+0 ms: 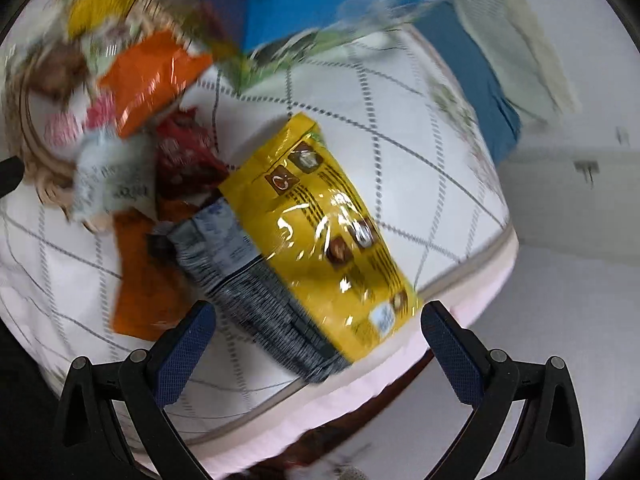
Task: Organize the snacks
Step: 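Grasp the yellow-black snack bag with the right tool while the left tool grasps the white mizi packet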
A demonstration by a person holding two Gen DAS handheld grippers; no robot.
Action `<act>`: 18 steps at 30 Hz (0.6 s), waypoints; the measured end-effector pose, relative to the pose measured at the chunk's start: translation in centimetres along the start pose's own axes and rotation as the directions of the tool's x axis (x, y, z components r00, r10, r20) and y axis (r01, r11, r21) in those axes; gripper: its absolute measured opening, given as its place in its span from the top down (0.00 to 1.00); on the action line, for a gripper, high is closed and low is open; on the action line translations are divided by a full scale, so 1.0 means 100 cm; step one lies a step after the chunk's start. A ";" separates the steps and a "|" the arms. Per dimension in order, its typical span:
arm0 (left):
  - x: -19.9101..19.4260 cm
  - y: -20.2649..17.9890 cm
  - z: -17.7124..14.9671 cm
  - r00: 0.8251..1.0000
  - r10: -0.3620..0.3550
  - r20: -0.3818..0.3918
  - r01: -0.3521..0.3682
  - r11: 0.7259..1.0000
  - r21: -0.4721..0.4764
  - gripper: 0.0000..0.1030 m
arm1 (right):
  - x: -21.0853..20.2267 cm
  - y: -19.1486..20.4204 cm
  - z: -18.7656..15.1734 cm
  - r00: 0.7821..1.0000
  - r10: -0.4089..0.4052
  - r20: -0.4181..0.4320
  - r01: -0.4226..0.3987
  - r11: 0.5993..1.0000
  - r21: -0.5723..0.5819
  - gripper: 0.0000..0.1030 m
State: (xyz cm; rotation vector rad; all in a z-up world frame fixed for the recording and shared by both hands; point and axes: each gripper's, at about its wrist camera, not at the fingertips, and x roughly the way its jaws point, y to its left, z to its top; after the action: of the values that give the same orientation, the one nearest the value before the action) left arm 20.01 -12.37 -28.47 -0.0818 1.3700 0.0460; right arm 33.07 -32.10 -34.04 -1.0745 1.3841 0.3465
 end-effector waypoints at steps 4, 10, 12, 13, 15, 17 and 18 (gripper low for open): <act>0.019 -0.015 -0.001 0.999 0.012 -0.030 -0.012 1.000 0.020 0.00 | 0.023 -0.002 0.012 0.998 0.063 -0.011 -0.064 0.990 -0.122 0.00; 0.030 -0.018 -0.002 0.998 0.022 -0.054 -0.021 0.999 0.029 0.00 | 0.044 -0.003 0.025 0.980 0.197 -0.038 -0.200 0.964 -0.176 0.00; 0.030 -0.019 -0.001 0.998 0.028 -0.051 -0.026 0.999 0.040 0.00 | 0.051 -0.003 0.027 0.980 0.197 -0.034 -0.200 0.965 -0.171 0.00; 0.030 -0.021 0.000 0.998 0.031 -0.048 -0.029 0.999 0.046 0.00 | 0.053 -0.004 0.027 0.979 0.202 -0.029 -0.204 0.966 -0.158 0.00; 0.031 -0.025 0.005 0.999 0.034 -0.041 -0.032 0.998 0.056 0.00 | 0.058 -0.011 0.027 0.973 0.229 -0.014 -0.230 0.969 -0.096 0.00; 0.029 -0.029 0.010 0.999 0.038 -0.035 -0.035 0.997 0.073 0.00 | 0.062 -0.025 0.022 0.959 0.284 0.006 -0.284 0.958 0.034 0.01; 0.029 -0.030 0.013 0.999 0.037 -0.033 -0.034 0.996 0.081 0.00 | 0.064 -0.032 0.020 0.953 0.302 0.012 -0.302 0.949 0.094 0.01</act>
State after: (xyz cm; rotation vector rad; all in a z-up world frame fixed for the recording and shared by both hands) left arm 22.14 -15.32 -30.96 0.0091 1.4061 0.0194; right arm 38.15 -34.61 -38.79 -0.7844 1.5550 0.4963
